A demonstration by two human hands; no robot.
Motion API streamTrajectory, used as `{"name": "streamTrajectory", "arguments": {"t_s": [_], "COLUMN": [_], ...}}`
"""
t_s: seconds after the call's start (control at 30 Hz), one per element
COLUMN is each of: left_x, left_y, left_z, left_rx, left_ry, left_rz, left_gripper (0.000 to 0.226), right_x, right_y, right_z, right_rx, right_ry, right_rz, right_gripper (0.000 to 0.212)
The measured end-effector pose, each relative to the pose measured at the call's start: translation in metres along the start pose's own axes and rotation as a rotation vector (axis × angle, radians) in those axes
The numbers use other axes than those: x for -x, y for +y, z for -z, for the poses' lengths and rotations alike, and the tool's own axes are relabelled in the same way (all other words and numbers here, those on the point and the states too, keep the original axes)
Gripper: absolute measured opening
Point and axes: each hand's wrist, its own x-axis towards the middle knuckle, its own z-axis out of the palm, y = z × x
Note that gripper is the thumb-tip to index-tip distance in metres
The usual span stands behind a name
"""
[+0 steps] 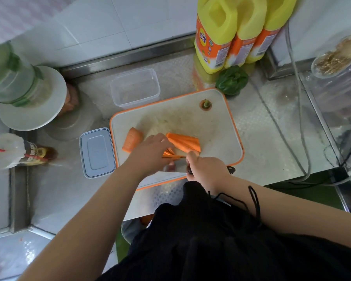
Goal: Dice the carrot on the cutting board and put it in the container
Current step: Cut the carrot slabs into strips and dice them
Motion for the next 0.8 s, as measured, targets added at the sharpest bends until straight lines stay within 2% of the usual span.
{"name": "streamTrajectory", "arguments": {"t_s": [0.07,0.17,0.4,0.63,0.73,0.8], "left_x": [-0.005,-0.01,-0.025,-0.041,-0.04,-0.037], "left_y": [-0.002,-0.006,-0.016,-0.024,-0.024,-0.025], "left_z": [-0.007,-0.012,-0.012,-0.012,-0.002,0.004], "left_rx": [-0.114,-0.196,-0.191,-0.252,-0.221,-0.162], "left_ry": [-0.041,-0.058,-0.061,-0.045,-0.032,0.069], "left_rz": [0.013,-0.005,-0.091,-0.202,-0.126,-0.05], "left_gripper": [0.036,0.019,0.018,0.014,0.018,0.028], "right_x": [-0.002,-0.006,-0.009,-0.009,-0.004,-0.002], "right_y": [0.001,-0.002,-0.007,-0.006,-0.004,-0.001], "right_z": [-0.004,-0.01,-0.01,-0.005,-0.002,0.001], "right_rx": [-0.007,-0.037,-0.073,-0.065,-0.073,-0.105], "right_ry": [-0.018,-0.055,-0.004,-0.057,-0.043,-0.032], "right_rz": [-0.008,-0.023,-0.06,-0.001,0.018,-0.01], "right_gripper": [0.033,0.032,0.031,0.03,0.027,0.026]}}
